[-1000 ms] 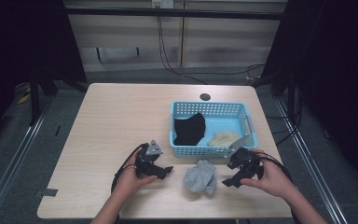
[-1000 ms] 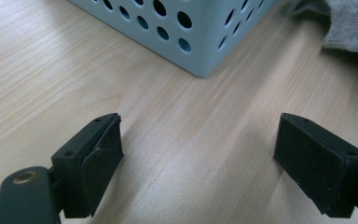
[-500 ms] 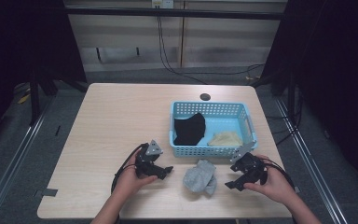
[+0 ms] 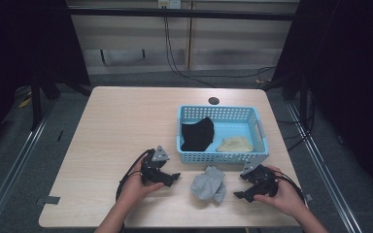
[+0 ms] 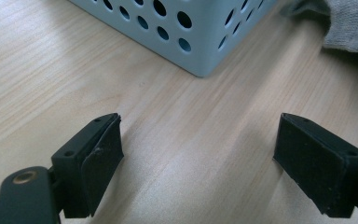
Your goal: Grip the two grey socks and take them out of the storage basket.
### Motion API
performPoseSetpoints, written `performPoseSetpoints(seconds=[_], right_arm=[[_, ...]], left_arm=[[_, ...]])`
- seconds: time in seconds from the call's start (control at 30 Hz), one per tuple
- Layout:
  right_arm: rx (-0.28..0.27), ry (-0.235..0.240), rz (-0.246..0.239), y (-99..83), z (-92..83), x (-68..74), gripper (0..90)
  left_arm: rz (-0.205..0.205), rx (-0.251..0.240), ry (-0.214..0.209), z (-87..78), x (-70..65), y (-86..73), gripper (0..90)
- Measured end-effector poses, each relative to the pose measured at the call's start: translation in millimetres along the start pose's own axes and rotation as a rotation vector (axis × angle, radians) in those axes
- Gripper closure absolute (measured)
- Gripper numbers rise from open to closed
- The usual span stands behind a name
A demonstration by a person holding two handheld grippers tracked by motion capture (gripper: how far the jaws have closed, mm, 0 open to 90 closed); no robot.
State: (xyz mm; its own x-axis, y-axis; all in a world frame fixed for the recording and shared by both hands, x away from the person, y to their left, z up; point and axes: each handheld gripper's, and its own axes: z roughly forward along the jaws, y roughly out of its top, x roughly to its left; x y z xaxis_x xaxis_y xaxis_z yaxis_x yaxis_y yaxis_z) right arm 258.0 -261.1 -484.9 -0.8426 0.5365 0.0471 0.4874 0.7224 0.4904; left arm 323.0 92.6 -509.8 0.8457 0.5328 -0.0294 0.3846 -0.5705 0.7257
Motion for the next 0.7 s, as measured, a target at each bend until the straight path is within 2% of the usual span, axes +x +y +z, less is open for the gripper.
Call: performPoseSetpoints(seconds=[0.03, 0.07, 0.23, 0.47, 0.7], right_arm=[[-0.031, -0.011, -0.007, -2.4, 1.3, 0.0, 25.4], [-0.04, -0.011, 0.005, -3.8, 1.1, 0.5, 25.5], [-0.091, -0.018, 0.005, -9.2, 2.9, 0.2, 21.3], [-0.195, -0.033, 0.023, -17.5, 8.8, 1.0, 15.4], [-0.305, -0.038, 0.028, -28.7, 13.2, -0.8, 15.1]], left_arm=[[0.0, 0.0, 0.0, 0.0, 0.0, 0.0, 14.5], [0.0, 0.0, 0.0, 0.0, 0.0, 0.0, 14.5], [0.0, 0.0, 0.0, 0.0, -0.1, 0.0, 14.5], [0.0, 0.0, 0.0, 0.0, -0.1, 0.0, 14.5], [0.0, 0.0, 0.0, 0.0, -0.1, 0.0, 14.5]])
